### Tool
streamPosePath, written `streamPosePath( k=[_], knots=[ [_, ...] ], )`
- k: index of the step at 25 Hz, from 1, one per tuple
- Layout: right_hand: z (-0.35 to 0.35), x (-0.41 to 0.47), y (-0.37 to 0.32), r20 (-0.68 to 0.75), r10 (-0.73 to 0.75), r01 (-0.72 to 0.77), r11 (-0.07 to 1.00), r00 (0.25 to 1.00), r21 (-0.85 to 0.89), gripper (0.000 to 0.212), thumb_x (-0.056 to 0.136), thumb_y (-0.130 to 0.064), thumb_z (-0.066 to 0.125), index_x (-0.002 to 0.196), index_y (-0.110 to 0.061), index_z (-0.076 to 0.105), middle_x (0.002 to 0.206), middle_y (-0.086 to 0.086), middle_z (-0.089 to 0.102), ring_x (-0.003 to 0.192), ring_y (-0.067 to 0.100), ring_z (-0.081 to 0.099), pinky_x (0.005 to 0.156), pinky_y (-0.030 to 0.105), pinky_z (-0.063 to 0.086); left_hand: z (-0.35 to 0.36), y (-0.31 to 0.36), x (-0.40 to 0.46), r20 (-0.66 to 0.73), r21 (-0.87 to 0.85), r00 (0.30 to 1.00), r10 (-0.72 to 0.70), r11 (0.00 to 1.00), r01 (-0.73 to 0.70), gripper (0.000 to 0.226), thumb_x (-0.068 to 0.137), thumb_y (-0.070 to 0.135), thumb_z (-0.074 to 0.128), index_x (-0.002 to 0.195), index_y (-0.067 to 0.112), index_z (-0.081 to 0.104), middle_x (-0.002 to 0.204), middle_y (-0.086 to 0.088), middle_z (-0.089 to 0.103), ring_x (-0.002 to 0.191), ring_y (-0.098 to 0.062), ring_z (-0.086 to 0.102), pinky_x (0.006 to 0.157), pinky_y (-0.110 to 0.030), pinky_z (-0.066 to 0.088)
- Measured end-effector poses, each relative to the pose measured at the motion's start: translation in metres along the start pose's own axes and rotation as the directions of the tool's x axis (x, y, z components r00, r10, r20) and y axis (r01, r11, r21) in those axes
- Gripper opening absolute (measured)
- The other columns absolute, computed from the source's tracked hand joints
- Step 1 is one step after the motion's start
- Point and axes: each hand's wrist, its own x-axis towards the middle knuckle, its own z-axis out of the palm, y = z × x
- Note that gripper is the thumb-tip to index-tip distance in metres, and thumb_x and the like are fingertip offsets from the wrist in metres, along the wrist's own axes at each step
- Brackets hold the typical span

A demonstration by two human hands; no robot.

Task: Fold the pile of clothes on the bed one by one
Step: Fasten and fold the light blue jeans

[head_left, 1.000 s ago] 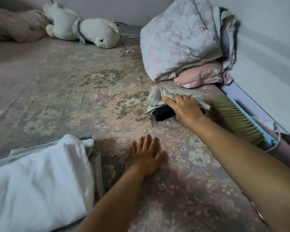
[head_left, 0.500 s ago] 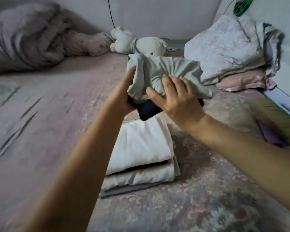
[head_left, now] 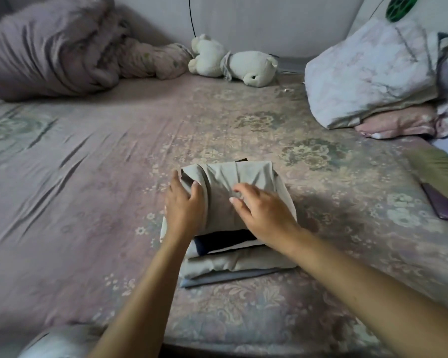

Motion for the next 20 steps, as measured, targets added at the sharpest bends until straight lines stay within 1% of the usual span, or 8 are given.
streamPosePath(
  k=[2, 4, 6, 8, 12, 14, 16, 20],
  knots=[
    [-0.005, 0.017, 0.007, 0.063, 0.282, -0.272, 0.953, 0.957, -0.130, 0.051, 0.090, -0.050, 0.048, 0.123, -0.011, 0.050, 0.120, 0.014, 0.053, 0.110, 0.037, 0.052, 0.085, 0.046, 0.043, 0.000, 0.004, -0.008, 0.105, 0.113, 0.994, 0.024, 0.993, -0.036, 0.094, 0.078, 0.074, 0.038, 0.151, 0.020, 0.015, 0.155, -0.012, 0.022, 0.142, -0.027, 0.021, 0.116, -0.048, 0.016],
    [-0.002, 0.022, 0.014, 0.283, 0.570, -0.541, 0.822, 0.772, -0.179, 0.084, 0.085, -0.061, 0.052, 0.147, -0.021, 0.013, 0.150, 0.015, 0.018, 0.138, 0.037, 0.018, 0.108, 0.053, 0.026, -0.003, -0.001, -0.006, 0.113, 0.185, 0.992, -0.047, 0.982, 0.026, 0.111, 0.065, 0.078, 0.055, 0.150, 0.018, 0.015, 0.153, -0.012, 0.025, 0.141, -0.029, 0.025, 0.115, -0.050, 0.020],
    [-0.003, 0.022, 0.020, 0.481, 0.695, -0.817, 0.571, 0.534, 0.082, 0.112, 0.078, -0.060, 0.064, 0.149, -0.027, -0.016, 0.158, 0.011, -0.006, 0.145, 0.035, 0.001, 0.115, 0.053, 0.015, -0.011, -0.018, 0.006, 0.065, 0.117, 0.969, -0.240, 0.966, 0.231, 0.115, 0.049, 0.075, 0.075, 0.139, 0.015, 0.037, 0.141, -0.012, 0.041, 0.129, -0.030, 0.041, 0.109, -0.044, 0.034],
    [0.001, 0.019, 0.033, 0.593, 0.690, -0.910, 0.323, 0.415, 0.260, 0.128, 0.071, -0.056, 0.073, 0.146, -0.023, -0.026, 0.160, 0.006, -0.004, 0.146, 0.031, 0.005, 0.114, 0.045, 0.017, -0.017, -0.032, 0.012, 0.124, 0.033, 0.886, -0.447, 0.894, 0.446, 0.118, 0.032, 0.078, 0.079, 0.128, 0.015, 0.051, 0.132, -0.007, 0.053, 0.120, -0.025, 0.052, 0.103, -0.040, 0.043],
    [0.007, 0.012, 0.049, 0.668, 0.623, -0.911, 0.221, 0.407, 0.349, 0.137, 0.053, -0.071, 0.074, 0.151, -0.020, -0.006, 0.157, 0.000, 0.019, 0.142, 0.023, 0.025, 0.113, 0.037, 0.028, -0.023, -0.035, 0.009, 0.402, -0.166, 0.817, -0.414, 0.845, 0.509, 0.085, 0.055, 0.064, 0.079, 0.120, 0.015, 0.057, 0.111, -0.004, 0.067, 0.096, -0.018, 0.065, 0.083, -0.034, 0.055],
    [-0.003, 0.012, 0.061, 0.679, 0.605, -0.903, 0.187, 0.416, 0.387, 0.133, 0.053, -0.080, 0.064, 0.150, -0.027, -0.009, 0.159, -0.004, 0.002, 0.146, 0.022, 0.010, 0.117, 0.048, 0.015, -0.036, -0.039, 0.014, 0.386, -0.178, 0.787, -0.481, 0.799, 0.575, 0.091, 0.060, 0.082, 0.061, 0.114, 0.009, 0.059, 0.094, -0.009, 0.072, 0.075, -0.018, 0.069, 0.062, -0.027, 0.056],
    [-0.013, 0.008, 0.082, 0.687, 0.624, -0.908, 0.091, 0.372, 0.409, 0.109, 0.061, -0.087, 0.049, 0.150, -0.035, 0.014, 0.158, -0.007, 0.005, 0.145, 0.020, 0.010, 0.117, 0.051, 0.013, -0.050, -0.049, 0.016, 0.322, -0.236, 0.778, -0.540, 0.750, 0.618, 0.082, 0.079, 0.081, 0.033, 0.099, 0.006, 0.058, 0.068, -0.017, 0.066, 0.045, -0.019, 0.064, 0.042, -0.019, 0.047],
    [-0.005, -0.017, 0.090, 0.798, 0.552, -0.943, -0.062, 0.241, 0.328, 0.071, 0.082, -0.076, 0.036, 0.126, -0.023, 0.057, 0.126, 0.007, 0.059, 0.107, 0.024, 0.058, 0.089, 0.039, 0.049, -0.038, -0.055, 0.006, 0.328, -0.136, 0.746, -0.579, 0.753, 0.644, 0.086, 0.082, 0.080, 0.022, 0.116, 0.013, 0.063, 0.064, -0.017, 0.061, 0.052, -0.025, 0.057, 0.062, -0.029, 0.044]
  ],
)
